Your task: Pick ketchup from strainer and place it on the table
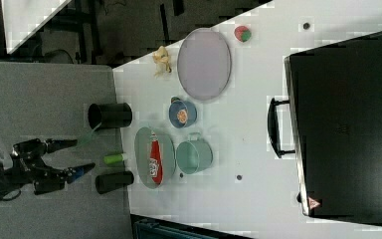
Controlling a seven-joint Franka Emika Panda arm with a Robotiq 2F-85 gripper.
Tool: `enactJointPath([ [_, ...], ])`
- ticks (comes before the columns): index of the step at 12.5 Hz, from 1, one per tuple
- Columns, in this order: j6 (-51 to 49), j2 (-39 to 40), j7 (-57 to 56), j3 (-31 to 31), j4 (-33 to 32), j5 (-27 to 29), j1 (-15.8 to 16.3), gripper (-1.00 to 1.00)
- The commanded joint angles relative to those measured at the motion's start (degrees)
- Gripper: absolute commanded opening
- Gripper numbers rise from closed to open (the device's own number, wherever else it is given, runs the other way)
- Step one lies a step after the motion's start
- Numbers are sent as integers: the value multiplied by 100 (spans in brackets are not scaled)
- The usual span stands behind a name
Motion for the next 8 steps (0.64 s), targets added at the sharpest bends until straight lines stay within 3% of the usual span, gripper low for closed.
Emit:
enactJointPath([
  [1, 159, 602, 300, 730, -286, 50, 213, 100],
  [8, 1323, 1701, 308, 2545, -358, 33, 345, 100],
])
